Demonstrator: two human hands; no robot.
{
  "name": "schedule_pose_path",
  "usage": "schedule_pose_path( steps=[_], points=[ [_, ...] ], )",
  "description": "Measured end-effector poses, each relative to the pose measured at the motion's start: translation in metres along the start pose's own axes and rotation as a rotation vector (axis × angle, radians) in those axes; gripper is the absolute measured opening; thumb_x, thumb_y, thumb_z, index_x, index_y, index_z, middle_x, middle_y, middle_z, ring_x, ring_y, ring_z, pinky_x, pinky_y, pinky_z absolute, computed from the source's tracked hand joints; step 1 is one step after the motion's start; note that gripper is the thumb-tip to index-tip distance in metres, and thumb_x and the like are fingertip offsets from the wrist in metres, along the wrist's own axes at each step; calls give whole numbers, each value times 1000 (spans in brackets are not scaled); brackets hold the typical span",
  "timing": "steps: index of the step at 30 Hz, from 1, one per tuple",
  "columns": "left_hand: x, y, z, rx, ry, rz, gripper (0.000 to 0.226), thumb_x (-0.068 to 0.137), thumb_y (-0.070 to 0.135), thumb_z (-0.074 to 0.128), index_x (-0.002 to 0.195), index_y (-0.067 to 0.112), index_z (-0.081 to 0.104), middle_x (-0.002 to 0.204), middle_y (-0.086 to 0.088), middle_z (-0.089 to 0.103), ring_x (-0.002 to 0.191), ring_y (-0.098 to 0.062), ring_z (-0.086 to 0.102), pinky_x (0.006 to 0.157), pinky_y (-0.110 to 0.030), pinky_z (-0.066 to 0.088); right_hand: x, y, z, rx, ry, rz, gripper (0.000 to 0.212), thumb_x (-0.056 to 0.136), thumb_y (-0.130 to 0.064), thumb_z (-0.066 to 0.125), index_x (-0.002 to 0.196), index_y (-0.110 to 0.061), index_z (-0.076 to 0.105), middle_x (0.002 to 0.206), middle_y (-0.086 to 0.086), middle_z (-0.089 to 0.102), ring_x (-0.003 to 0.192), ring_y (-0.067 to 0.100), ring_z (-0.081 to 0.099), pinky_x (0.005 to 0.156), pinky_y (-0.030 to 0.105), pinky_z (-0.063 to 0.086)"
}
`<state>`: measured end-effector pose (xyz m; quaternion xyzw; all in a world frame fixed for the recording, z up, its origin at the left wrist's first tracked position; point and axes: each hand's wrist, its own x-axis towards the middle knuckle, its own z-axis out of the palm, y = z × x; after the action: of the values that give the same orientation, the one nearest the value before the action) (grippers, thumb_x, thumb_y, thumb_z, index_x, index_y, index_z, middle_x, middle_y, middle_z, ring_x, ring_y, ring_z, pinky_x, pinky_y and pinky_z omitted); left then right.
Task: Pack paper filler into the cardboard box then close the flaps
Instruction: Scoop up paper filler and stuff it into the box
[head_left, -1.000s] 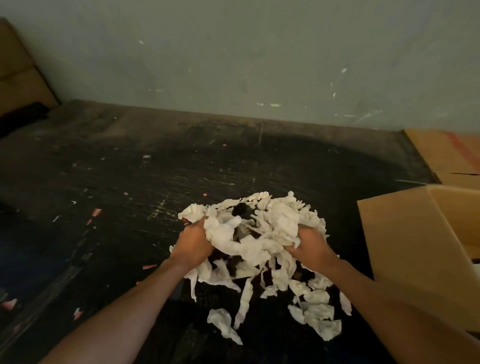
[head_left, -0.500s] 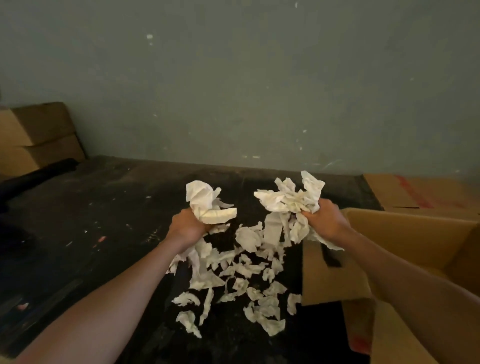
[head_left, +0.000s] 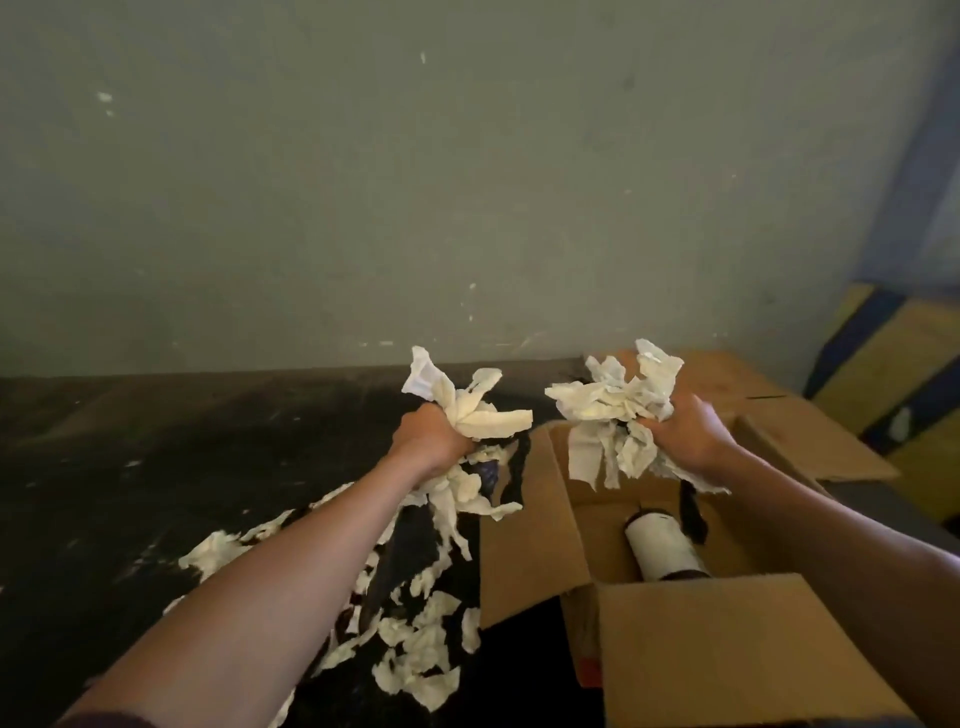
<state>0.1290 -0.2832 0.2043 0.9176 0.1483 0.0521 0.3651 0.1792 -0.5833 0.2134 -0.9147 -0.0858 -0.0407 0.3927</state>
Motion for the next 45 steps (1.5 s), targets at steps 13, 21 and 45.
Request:
schedule_pose_path(
  steps=[13, 21, 45],
  points=[
    [39, 119, 153, -46, -217, 30, 39, 83, 32, 75, 115, 14, 65, 108, -4, 68, 100, -26, 64, 89, -39, 55, 40, 108, -44, -124, -85, 148, 19, 96, -30, 62, 95, -13, 53, 72, -2, 57, 62, 8, 53, 48, 16, 38],
    [33, 132, 233, -222, -200, -277, 45, 92, 23, 67, 132, 10, 52, 131, -8, 59, 124, -29, 54, 100, -35, 44, 81, 180, -21, -125, -345, 108, 15, 96, -28, 61, 102, -15, 63, 99, 0, 67, 86, 14, 60, 79, 28, 50],
    [-20, 85, 257, 489, -606, -7, 33, 98, 38, 53, 123, 19, 63, 119, -3, 66, 105, -20, 61, 88, -33, 49, 74, 221, -25, -581, -1053, 66, 84, 83, -39, 75, 153, -29, 29, 155, 3, 35, 136, 29, 41, 90, 37, 48]
  ],
)
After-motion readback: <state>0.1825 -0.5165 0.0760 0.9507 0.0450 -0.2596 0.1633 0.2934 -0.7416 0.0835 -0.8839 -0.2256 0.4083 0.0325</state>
